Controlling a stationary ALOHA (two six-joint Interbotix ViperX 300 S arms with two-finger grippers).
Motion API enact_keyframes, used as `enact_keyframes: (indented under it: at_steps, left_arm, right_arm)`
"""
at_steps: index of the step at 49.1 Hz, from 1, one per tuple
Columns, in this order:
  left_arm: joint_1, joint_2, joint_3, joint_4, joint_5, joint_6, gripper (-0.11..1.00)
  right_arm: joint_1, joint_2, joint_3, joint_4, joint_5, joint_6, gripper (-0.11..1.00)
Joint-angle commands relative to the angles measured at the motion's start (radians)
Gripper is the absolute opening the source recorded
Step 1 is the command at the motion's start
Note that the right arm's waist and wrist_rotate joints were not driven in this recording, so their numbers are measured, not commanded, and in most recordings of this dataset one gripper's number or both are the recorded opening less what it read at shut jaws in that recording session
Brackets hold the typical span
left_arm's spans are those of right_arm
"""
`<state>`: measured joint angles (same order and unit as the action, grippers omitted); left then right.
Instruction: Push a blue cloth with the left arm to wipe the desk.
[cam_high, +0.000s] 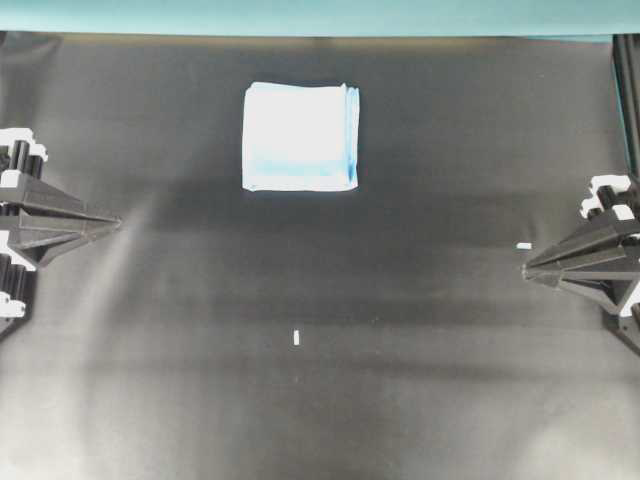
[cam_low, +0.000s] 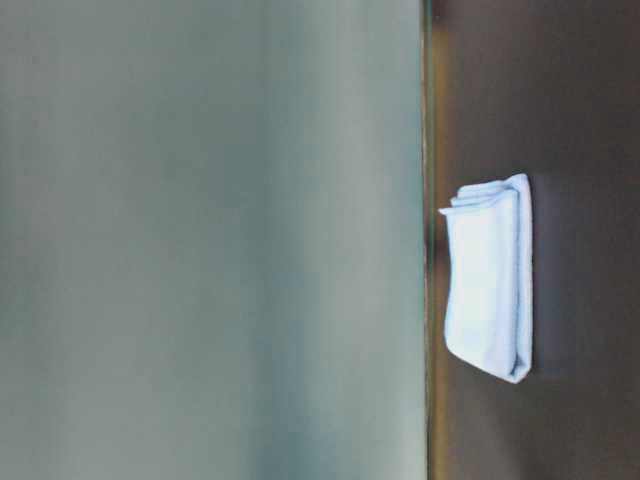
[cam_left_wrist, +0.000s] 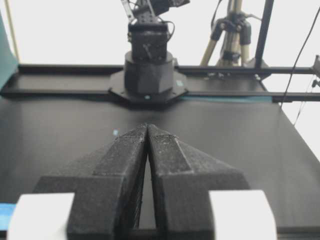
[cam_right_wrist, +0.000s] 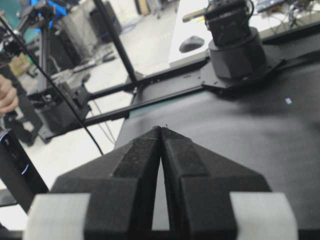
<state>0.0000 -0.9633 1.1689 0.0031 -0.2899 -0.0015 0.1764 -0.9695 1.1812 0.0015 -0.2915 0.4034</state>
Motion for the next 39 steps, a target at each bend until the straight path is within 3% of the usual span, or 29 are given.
enact_keyframes:
  at_steps: [1,7,15,32,36,39]
  left_arm:
    - [-0.002,0.028,-0.043,0.04,0.003,-0.006,0.06]
    - [0.003,0.117,-0.1,0.04,0.017,-0.006,0.0]
    - [0.051,0.241,-0.163,0.04,0.0,-0.009,0.0]
    - [0.238,0.526,-0.307,0.04,0.011,-0.078,0.01]
    - [0.273,0.603,-0.35,0.04,0.038,-0.08,0.05]
    - [0.299,0.666,-0.38,0.04,0.063,-0.08,0.15]
  right_arm:
    - [0.0,0.008,-0.021,0.0,-0.008,0.0,0.03]
    - [0.002,0.006,-0.023,0.002,0.003,0.0,-0.01]
    - [0.0,0.005,-0.023,0.0,0.015,0.0,-0.01]
    - [0.002,0.003,-0.023,0.002,0.04,0.0,-0.01]
    - [0.002,0.002,-0.023,0.0,0.04,0.0,-0.01]
    - [0.0,0.002,-0.023,0.002,0.04,0.002,-0.01]
